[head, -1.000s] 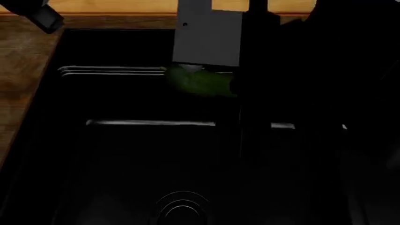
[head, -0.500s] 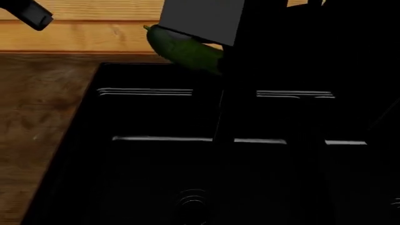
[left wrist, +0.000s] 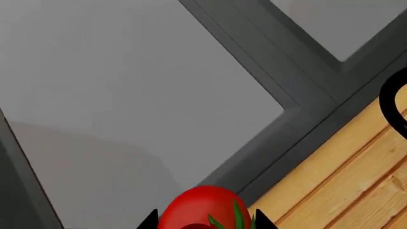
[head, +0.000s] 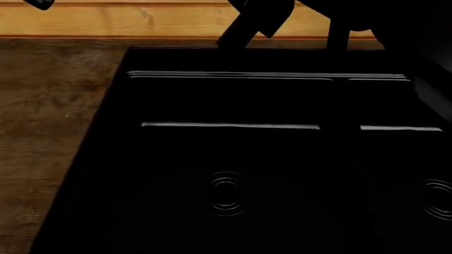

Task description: Pick the vegetables from the sink and place them on the cutting board.

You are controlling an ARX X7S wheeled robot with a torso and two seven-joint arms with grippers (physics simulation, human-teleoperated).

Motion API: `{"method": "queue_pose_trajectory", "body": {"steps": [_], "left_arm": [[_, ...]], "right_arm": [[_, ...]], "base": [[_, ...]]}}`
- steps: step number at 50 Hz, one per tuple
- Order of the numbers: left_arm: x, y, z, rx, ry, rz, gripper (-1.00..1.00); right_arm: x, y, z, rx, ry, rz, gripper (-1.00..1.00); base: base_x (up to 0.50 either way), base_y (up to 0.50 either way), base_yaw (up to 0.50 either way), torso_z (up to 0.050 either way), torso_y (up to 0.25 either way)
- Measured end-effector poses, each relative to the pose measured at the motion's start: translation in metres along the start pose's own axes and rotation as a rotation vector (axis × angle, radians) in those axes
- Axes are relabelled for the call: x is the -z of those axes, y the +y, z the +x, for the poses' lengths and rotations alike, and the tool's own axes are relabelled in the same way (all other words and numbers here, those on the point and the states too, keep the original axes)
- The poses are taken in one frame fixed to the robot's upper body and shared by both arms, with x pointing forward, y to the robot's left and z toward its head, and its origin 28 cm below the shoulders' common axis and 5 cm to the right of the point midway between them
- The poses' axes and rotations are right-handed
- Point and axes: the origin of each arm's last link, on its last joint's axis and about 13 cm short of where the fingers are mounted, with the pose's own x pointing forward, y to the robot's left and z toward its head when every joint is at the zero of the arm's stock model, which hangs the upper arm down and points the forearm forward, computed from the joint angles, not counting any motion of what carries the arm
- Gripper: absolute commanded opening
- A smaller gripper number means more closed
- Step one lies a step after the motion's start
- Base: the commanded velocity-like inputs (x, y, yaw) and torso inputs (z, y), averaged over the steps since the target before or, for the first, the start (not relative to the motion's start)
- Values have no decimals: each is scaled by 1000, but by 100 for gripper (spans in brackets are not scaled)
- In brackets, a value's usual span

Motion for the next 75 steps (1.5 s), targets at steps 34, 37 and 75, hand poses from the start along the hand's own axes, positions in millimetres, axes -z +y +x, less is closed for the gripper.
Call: {"method": "queue_pose_trajectory", "body": {"steps": [34,37,75], "left_arm": [[-3,-11,-37,-112,50,-40,-100],[-3,-13,-41,-115,56,-45,-100],[2,-28,-60,-92,78,-53,-100]], "right_arm": [[4,27,-48,214,41,63,-100],[3,29,-52,224,42,64,-100],[31,46,-54,306,37,77,-100]], "base": [[-6,-500,0,0,0],[-4,-500,0,0,0],[-101,-363,0,0,0]]}}
